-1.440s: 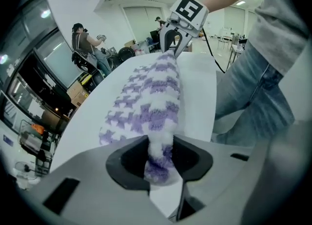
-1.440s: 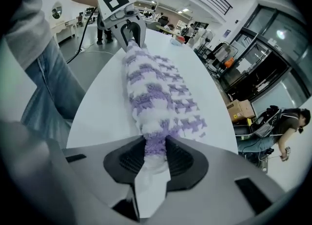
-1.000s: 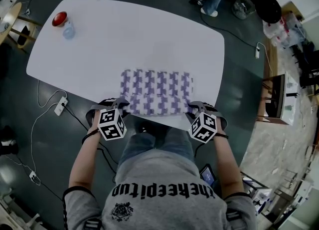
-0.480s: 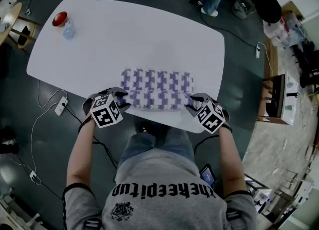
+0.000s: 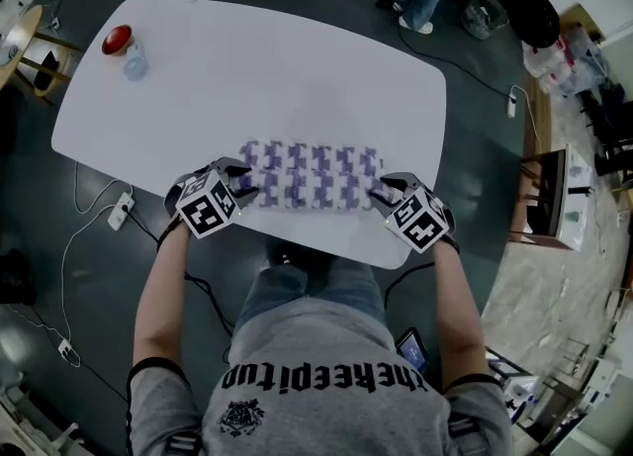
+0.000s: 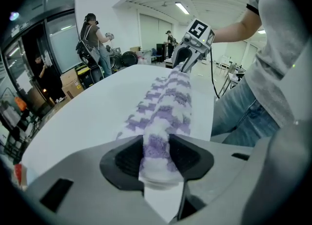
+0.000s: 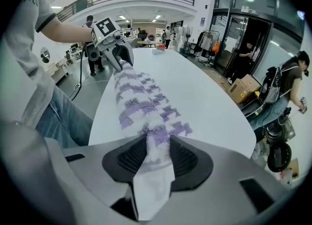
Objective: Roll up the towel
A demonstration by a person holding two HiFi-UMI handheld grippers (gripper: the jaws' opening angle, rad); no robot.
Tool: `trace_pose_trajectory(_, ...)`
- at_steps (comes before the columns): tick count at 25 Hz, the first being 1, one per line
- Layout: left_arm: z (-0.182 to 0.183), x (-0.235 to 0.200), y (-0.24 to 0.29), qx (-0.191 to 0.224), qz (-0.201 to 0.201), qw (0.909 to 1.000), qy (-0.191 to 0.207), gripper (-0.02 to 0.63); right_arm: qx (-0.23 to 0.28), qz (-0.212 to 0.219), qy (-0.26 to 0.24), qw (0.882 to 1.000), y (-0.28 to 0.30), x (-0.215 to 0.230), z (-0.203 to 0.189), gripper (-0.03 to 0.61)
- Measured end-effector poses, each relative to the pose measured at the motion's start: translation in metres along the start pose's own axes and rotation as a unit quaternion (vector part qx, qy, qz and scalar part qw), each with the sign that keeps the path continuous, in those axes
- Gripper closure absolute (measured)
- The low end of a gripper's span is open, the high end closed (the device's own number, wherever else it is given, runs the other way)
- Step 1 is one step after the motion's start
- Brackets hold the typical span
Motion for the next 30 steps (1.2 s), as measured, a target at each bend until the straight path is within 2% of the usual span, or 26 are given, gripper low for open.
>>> trace_pose_trajectory(10, -0.003, -0.022, 0.013, -0.009, 0.021, 0.9997, -0.009, 0.464, -0.006, -0.035, -0.002, 0.999, 0.015, 0.016, 0.011, 0.446)
trace_pose_trajectory(14, 0.0, -0.021, 0.011, -0.009, 0.023, 0.9997, 0.004, 0.464, -0.01, -0.04, -0.005, 0.999, 0.016, 0.017, 0.011, 0.446)
trace_pose_trajectory(17, 0.007, -0.02, -0.003, 0.012, 0.032, 0.9993, 0.017, 0.463, -0.007, -0.038, 0.0, 0.999, 0.016, 0.016, 0.012, 0.446)
trace_pose_trajectory(21, 0.034, -0.017, -0.031, 0.068, 0.057, 0.9955, 0.033, 0.453, 0.009, -0.043, 0.008, 0.999, 0.009, 0.015, 0.015, 0.446)
trace_pose_trajectory(23, 0.043, -0.011, -0.041, 0.074, 0.069, 0.9937, 0.048, 0.438, 0.026, -0.05, 0.012, 0.998, 0.001, 0.014, 0.017, 0.446)
trace_pose_trajectory(27, 0.037, 0.011, -0.037, 0.04, 0.072, 0.9931, 0.083, 0.404, 0.062, -0.067, 0.004, 0.996, -0.022, 0.005, 0.024, 0.446)
trace_pose_trajectory(30, 0.023, 0.033, -0.02, 0.012, 0.055, 0.9942, 0.092, 0.381, 0.072, -0.064, -0.031, 0.995, -0.027, -0.015, 0.022, 0.446)
Point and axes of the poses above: the fingertips, and each gripper's own axes: y forward along the fingers, x to its right, z out of its top, the point moved 3 cm from there along -y, backward along the fingers, and after that the axes turned 9 degrees about y, right-handed, at the moved point
